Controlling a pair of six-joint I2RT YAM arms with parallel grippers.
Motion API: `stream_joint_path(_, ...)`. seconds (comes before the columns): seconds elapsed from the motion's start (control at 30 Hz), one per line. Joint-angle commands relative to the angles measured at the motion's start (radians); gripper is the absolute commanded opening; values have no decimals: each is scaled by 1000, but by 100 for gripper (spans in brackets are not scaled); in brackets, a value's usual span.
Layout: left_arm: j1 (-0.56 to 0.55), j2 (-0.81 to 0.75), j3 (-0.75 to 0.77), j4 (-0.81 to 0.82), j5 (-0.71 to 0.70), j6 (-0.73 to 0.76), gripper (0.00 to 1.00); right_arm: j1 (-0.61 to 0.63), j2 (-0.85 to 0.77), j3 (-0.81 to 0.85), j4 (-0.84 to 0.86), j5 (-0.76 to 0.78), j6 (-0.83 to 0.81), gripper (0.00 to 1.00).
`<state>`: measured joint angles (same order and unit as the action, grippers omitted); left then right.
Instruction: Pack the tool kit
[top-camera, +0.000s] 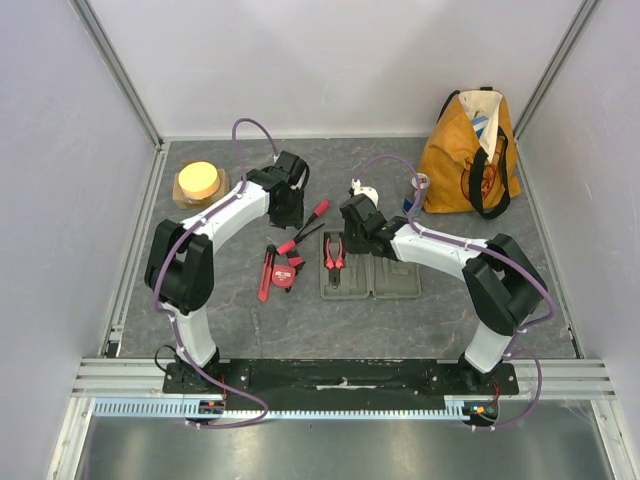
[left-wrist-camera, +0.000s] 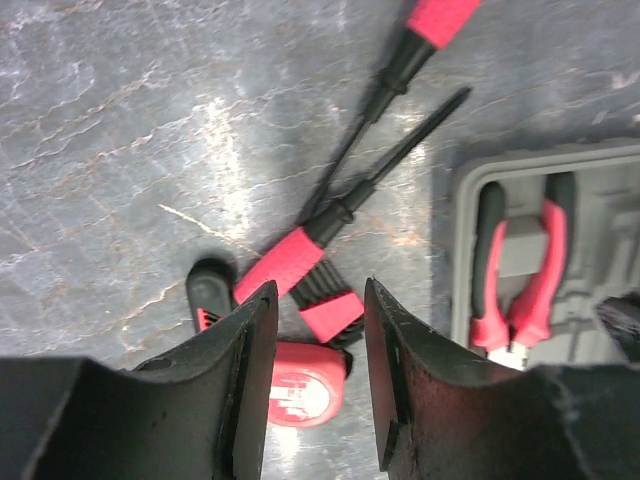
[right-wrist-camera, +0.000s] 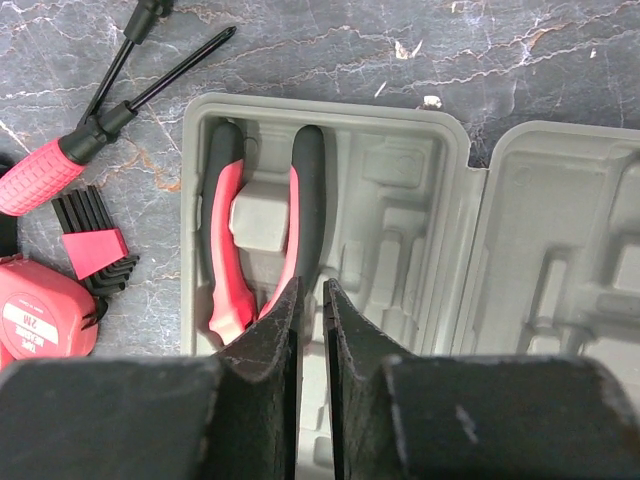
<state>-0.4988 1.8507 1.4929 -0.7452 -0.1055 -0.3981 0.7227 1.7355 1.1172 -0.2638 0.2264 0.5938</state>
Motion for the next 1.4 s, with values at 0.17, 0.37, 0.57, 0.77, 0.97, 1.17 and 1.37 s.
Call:
stream_joint_path(0.17, 80, -31, -114, 27, -13, 44, 46, 0, -56, 4, 24, -4, 9, 19)
stream_joint_path(0.37, 109, -129, -262, 49, 0, 1, 48, 0, -51, 1, 24, -16, 11, 20)
stream_joint_path(0.57, 115, -170, -353, 69, 19, -21, 50, 0, -47, 3, 24, -21, 17, 21)
stream_joint_path(0.77, 114, -117, -349, 67, 40, -22, 49, 0, -51, -5, 23, -16, 21, 20)
stream_joint_path(0.97, 114, -64, -321, 61, 30, -42, 48, -2, -79, -36, 24, -4, 26, 21)
stream_joint_path(1.17, 115, -36, -301, 24, -16, -58, 25, -15, -143, -82, 23, 17, 38, 21)
stream_joint_path(1.37, 115, -109, -246, -35, -68, -47, 2, -57, -257, -148, -44, 85, 61, 22)
